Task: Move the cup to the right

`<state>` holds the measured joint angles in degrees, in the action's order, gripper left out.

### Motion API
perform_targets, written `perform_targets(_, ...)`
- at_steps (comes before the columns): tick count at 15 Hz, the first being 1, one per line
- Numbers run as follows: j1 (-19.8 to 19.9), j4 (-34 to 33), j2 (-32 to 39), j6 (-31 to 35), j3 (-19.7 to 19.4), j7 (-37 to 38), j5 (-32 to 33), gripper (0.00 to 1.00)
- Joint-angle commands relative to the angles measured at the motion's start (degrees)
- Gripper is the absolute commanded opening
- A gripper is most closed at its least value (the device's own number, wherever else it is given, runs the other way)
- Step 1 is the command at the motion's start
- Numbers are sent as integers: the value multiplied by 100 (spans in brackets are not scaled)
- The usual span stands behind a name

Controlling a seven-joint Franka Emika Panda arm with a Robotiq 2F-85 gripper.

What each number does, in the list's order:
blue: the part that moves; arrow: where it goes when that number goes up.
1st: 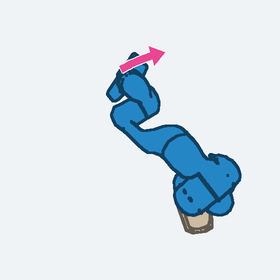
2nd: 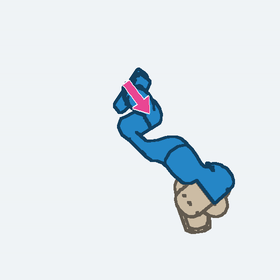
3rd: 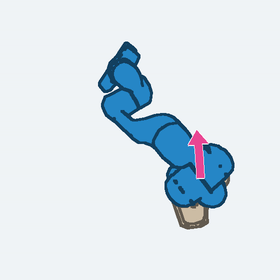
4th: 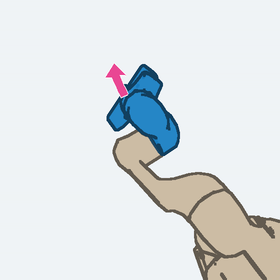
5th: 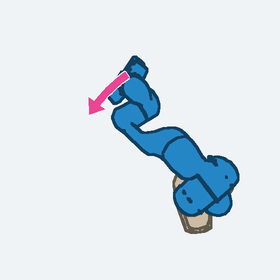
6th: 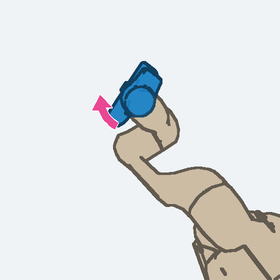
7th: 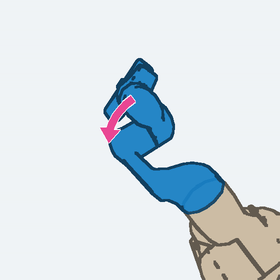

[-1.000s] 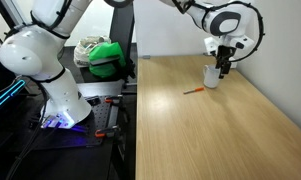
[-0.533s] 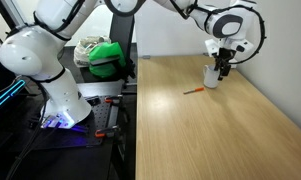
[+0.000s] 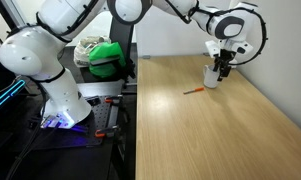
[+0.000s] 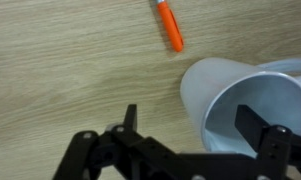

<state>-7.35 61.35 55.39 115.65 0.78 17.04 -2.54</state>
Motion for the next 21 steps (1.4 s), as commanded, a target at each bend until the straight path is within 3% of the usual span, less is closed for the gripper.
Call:
perform_targets(1,41,-528,266,-410,60,-170,-70,100)
perform_targets(2,34,-588,303,-451,60,-169,-63,79)
perform_targets(12,16,-899,460,-541,59,-174,-47,5)
perform_targets(14,9,-941,478,-562,64,-168,-45,0)
perform_targets(21,12,-1025,509,-683,24,-111,-24,3)
